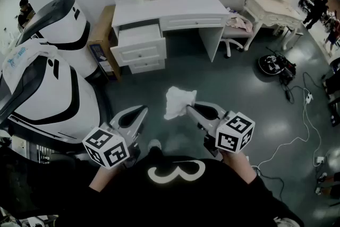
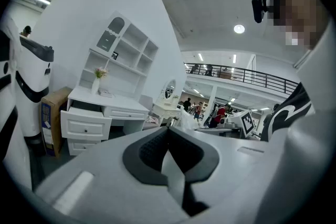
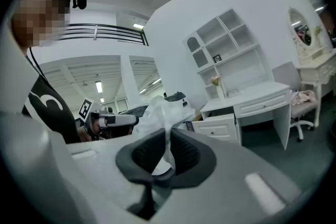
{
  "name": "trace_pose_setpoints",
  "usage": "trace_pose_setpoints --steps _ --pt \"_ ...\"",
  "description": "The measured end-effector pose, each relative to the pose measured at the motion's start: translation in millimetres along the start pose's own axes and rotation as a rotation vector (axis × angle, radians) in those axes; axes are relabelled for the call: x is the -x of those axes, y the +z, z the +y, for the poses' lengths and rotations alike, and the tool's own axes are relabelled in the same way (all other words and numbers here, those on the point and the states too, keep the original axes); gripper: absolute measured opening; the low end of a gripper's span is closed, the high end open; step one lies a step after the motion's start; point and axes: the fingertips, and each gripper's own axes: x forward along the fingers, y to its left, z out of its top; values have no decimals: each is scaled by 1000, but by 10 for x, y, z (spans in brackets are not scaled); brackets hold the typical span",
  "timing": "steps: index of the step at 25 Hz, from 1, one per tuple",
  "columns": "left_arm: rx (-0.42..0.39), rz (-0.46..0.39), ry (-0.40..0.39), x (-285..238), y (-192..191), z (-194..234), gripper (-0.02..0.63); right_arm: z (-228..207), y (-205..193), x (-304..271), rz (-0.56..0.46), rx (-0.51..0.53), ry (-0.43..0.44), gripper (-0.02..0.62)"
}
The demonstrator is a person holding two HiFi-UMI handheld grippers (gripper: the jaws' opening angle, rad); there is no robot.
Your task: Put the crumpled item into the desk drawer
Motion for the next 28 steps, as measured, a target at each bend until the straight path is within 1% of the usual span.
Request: trace_pose_setpoints --steps 8,12,18,28 --pt "-35 11 -17 -20 -39 -295 11 63 41 272 -36 16 -8 31" --pt "-37 19 -15 -85 -42 -311 11 -25 -8 256 -18 6 -16 31" --pt "-21 38 -10 -240 -87 -206 11 -167 -65 177 -7 -21 -17 31" --pt "-18 52 -57 -623 -142 82 11 -583 -165 -53 4 -45 -62 32"
